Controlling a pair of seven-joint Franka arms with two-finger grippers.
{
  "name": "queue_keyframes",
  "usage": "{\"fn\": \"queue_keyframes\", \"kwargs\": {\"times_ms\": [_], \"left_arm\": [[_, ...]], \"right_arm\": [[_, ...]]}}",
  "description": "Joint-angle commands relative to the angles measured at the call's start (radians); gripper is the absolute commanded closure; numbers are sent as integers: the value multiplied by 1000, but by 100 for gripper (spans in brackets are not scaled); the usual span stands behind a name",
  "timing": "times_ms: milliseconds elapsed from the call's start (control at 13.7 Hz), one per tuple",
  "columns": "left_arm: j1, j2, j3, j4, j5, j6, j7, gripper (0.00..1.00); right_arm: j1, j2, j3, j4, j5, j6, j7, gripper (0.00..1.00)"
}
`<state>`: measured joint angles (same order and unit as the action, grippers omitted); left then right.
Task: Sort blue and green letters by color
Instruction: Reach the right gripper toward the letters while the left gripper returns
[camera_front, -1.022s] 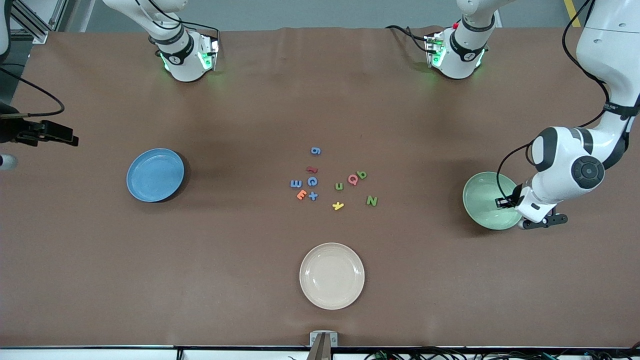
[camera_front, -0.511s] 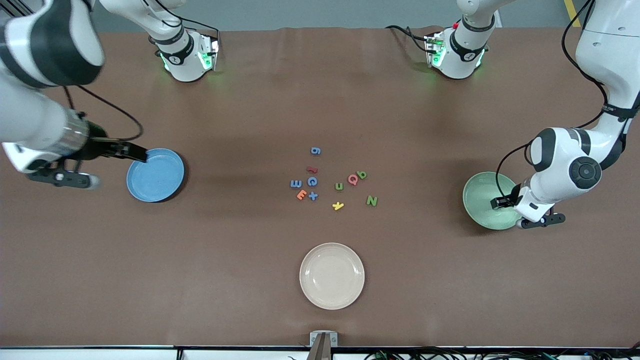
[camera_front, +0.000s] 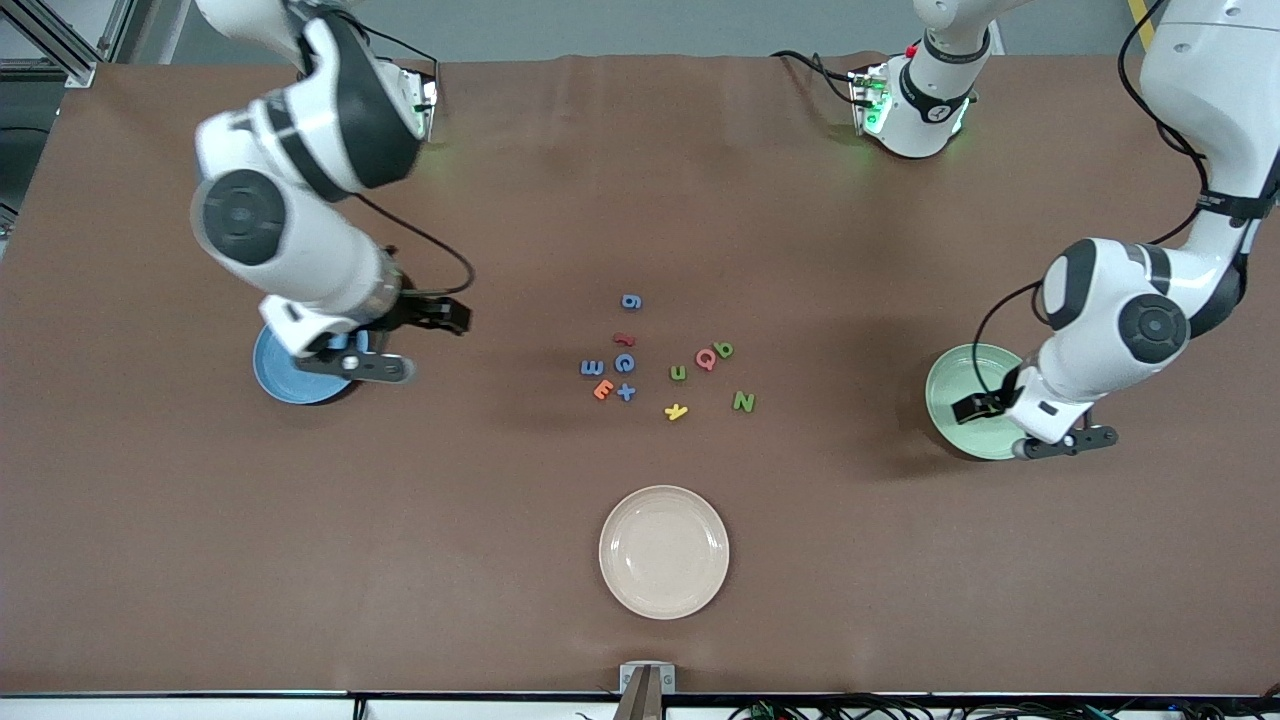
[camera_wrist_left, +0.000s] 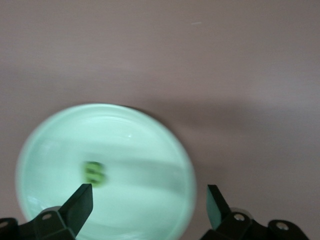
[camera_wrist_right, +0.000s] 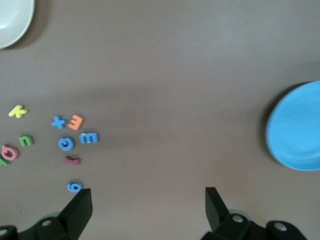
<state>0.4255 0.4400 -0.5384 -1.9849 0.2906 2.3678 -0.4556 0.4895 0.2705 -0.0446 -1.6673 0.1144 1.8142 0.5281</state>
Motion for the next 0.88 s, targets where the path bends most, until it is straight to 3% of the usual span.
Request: {"fn": "queue_keyframes", "kwargs": {"times_ms": [0, 146, 511, 657, 803], "left_arm": [[-63, 2, -46, 43, 13, -33, -162, 1], [-143, 40, -44, 98, 22, -50, -186, 11], [-286, 140, -44, 199, 51, -53, -155, 18], [-347, 184, -43, 231, 100, -53, -149, 27], [-372, 218, -44, 235, 122, -41, -147, 33]], "right_arm": [[108, 54, -14, -46, 13, 132, 113, 0], [173, 117, -14, -48, -1, 206, 199, 0], [259, 263, -18, -46, -10, 408, 262, 1], [271, 298, -17, -45, -35, 450, 270, 9], [273, 326, -18, -43, -45, 473, 268, 24]]}}
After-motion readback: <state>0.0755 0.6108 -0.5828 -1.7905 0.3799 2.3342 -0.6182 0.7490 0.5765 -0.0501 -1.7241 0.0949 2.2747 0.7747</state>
